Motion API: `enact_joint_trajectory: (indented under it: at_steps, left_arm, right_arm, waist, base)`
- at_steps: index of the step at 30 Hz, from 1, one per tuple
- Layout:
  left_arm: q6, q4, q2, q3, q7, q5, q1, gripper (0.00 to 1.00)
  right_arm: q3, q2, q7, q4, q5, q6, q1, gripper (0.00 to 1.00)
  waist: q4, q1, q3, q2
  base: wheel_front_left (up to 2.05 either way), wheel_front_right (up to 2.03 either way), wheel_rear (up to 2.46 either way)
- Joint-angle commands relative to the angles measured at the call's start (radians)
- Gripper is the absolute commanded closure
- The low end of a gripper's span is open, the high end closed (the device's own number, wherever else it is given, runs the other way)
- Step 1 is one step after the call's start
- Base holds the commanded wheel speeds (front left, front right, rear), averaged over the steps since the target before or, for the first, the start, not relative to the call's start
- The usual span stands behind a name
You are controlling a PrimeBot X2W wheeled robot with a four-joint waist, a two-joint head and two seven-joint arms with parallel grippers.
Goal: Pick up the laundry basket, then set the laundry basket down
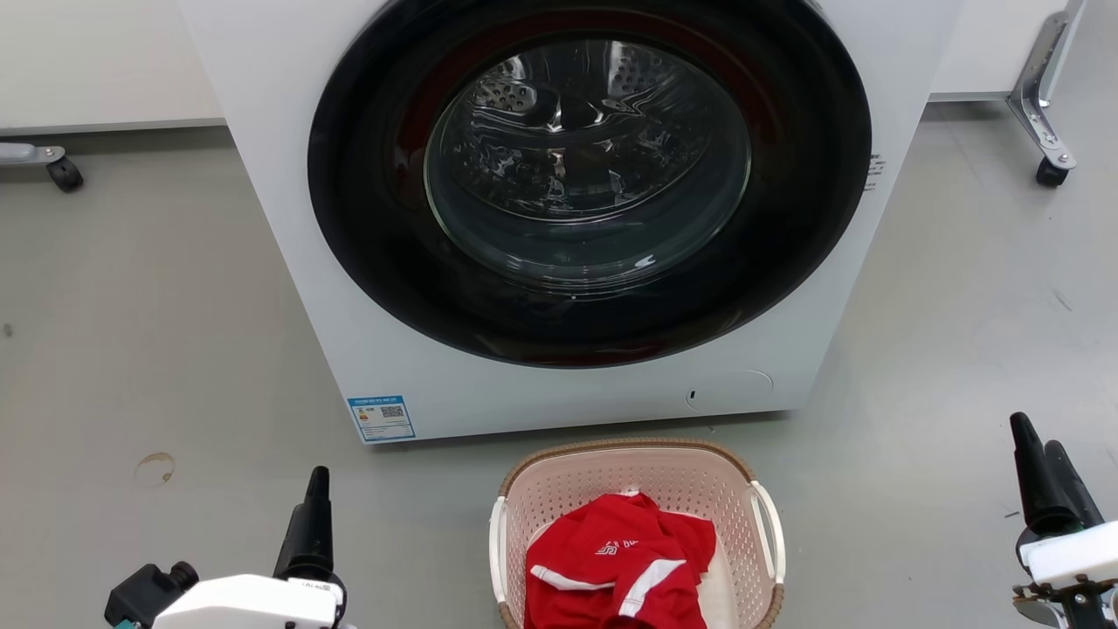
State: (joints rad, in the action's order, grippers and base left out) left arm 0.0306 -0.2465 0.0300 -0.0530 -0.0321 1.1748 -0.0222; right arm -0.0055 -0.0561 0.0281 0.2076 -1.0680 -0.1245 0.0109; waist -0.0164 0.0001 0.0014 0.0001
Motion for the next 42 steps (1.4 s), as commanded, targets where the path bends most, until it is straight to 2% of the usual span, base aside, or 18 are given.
enact_joint_trajectory:
  at_steps: [1,42]
  left_arm:
    - [-0.008,0.032,0.011,0.004,-0.013,-0.031,-0.014,0.0]
    - [-0.075,0.052,0.016,-0.097,-0.134,-0.463,-0.008,0.0]
  right_arm:
    - [0.012,-0.035,0.017,-0.037,0.037,-0.003,-0.023,0.0]
    - [0.134,-0.101,0.138,-0.076,0.489,-0.005,-0.022,0.0]
  waist:
    - [0.0,-0.0001,0.0,-0.0001]
    - [-0.013,-0.0001,-0.006,-0.0001]
  base:
    - [0.0,0.0,0.0]
    - [0.0,0.0,0.0]
